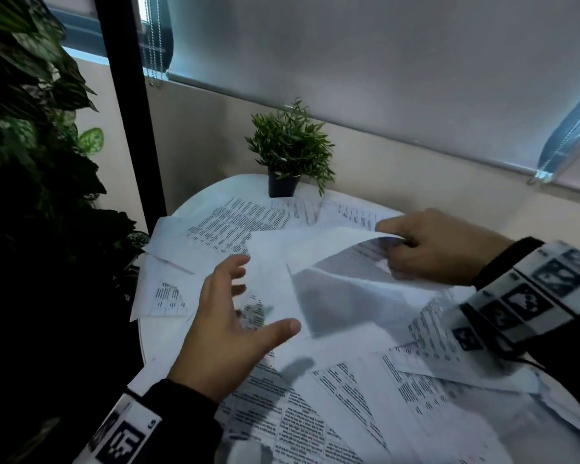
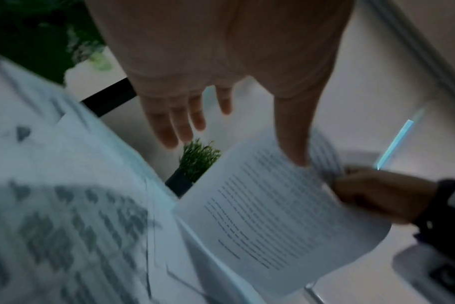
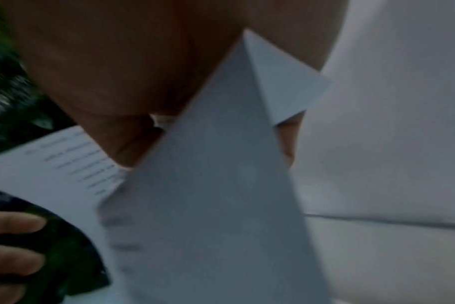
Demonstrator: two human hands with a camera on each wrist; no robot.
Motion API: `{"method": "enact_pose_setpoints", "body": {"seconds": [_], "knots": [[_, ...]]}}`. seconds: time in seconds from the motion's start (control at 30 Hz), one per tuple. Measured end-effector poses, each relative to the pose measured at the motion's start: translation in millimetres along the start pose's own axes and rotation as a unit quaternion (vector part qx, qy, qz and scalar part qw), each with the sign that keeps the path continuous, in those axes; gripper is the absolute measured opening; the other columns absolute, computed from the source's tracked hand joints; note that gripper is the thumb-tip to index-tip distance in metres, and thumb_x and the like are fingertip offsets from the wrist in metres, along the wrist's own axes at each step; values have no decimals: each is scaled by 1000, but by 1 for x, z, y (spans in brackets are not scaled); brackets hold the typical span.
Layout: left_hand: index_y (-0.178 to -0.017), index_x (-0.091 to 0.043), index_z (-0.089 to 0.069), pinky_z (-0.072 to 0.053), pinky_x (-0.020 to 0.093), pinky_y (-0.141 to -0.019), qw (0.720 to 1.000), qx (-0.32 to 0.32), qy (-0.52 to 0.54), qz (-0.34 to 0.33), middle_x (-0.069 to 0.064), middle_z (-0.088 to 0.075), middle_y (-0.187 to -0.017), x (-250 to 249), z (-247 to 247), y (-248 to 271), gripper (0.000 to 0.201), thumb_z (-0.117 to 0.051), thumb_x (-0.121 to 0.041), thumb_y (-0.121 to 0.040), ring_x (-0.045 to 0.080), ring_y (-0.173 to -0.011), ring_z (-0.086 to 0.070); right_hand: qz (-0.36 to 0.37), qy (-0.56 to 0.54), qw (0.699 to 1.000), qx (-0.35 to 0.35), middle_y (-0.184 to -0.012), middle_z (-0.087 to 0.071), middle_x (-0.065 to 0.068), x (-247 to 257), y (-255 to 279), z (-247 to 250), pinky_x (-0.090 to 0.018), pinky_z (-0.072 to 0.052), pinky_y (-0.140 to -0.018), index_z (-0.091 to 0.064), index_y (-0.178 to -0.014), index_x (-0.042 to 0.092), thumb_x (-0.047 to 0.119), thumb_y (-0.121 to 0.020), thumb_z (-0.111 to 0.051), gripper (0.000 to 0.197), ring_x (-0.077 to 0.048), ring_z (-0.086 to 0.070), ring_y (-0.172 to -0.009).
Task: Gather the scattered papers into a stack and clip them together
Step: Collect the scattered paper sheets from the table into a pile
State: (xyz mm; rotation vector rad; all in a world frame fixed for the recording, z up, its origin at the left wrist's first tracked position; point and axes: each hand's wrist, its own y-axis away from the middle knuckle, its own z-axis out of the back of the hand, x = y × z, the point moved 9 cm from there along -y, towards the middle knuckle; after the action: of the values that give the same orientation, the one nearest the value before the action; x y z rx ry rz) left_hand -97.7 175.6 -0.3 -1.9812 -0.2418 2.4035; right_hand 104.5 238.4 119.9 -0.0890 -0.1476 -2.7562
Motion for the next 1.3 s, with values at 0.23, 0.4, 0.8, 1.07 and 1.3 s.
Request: {"method": "enact_pose_setpoints", "body": {"seconds": [0.23,0.4,0.8,1.07,1.3], "knots": [[-101,-26,-69,-59,26,-75,990,-48,123,-57,-8,-75,-96,-32,22,-6,49,-89,-28,-56,8,-88,-71,120,-239,956,122,-57,-56,5,77,-2,43,-15,-40,-47,-60,-73,7,3,-74,-50,10,-3,-49,-49],[-91,-14,-65,-52,21,-54,987,-127,99,-18,-4,-73,-71,-29,75,-5,19,-69,1,-81,8,-64,-65,-15,-153,972,-180,-98,-65,-4,6,-50,64,-26,-42,-75,-55,-111,23,22,-86,-55,25,-17,-57,-82],[-115,-12,-54,-45,36,-79,979,-167,-56,106,5,-65,-107,40,134,4,40,-63,3,-79,21,-88,-60,-316,2,942,113,-134,-46,-15,-91,-42,-152,-43,-47,-94,-22,-142,10,68,-56,-66,113,-32,-52,-117],[-143,-37,-22,-40,37,-89,977,-171,-111,64,-5,-44,-117,32,134,-4,85,-52,13,-81,21,-101,-47,-347,-112,930,50,-135,-51,-13,-119,-30,-141,-35,-42,-96,-52,-129,11,29,-78,-73,58,-30,-50,-122],[-108,-28,-65,-36,22,-95,987,-126,-81,59,-5,-59,-117,29,114,-8,58,-41,19,-83,10,-111,-51,-232,-406,876,-118,-78,-72,-15,-89,-11,-25,-30,-48,-70,-65,-88,3,-12,-74,-63,21,-18,-66,-64]]}}
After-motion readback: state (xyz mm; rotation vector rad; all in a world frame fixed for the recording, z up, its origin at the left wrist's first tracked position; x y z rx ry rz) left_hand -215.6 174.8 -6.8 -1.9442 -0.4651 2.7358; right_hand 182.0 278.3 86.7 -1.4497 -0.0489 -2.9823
